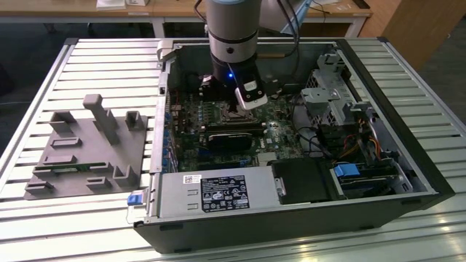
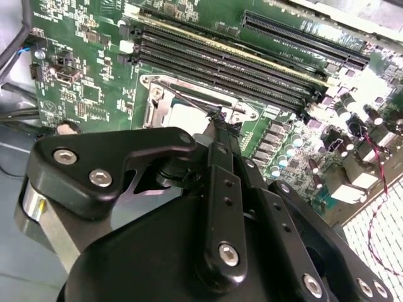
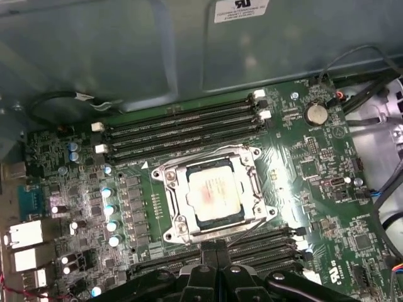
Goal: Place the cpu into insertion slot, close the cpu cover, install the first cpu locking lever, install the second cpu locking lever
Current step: 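Install the second cpu locking lever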
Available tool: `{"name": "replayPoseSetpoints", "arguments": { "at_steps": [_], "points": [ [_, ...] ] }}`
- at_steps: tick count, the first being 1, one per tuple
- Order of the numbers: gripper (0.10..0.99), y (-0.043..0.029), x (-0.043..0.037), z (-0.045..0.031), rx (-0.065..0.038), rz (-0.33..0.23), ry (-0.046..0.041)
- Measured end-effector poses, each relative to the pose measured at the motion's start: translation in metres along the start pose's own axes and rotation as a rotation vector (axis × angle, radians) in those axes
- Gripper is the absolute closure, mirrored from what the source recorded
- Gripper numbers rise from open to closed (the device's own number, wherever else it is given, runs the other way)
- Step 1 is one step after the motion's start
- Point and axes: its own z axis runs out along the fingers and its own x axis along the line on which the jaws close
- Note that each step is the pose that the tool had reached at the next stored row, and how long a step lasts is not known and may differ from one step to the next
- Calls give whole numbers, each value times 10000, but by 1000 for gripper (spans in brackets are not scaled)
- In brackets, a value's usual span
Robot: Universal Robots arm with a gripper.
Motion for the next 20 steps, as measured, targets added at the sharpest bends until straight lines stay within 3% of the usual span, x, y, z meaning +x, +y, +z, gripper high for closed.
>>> {"name": "replayPoseSetpoints", "arguments": {
  "at_steps": [5,12,20],
  "points": [
    [984,-16,2,65,4,4,18],
    [984,-71,2,95,-15,7,27],
    [984,-124,32,139,-285,30,90]
  ]
}}
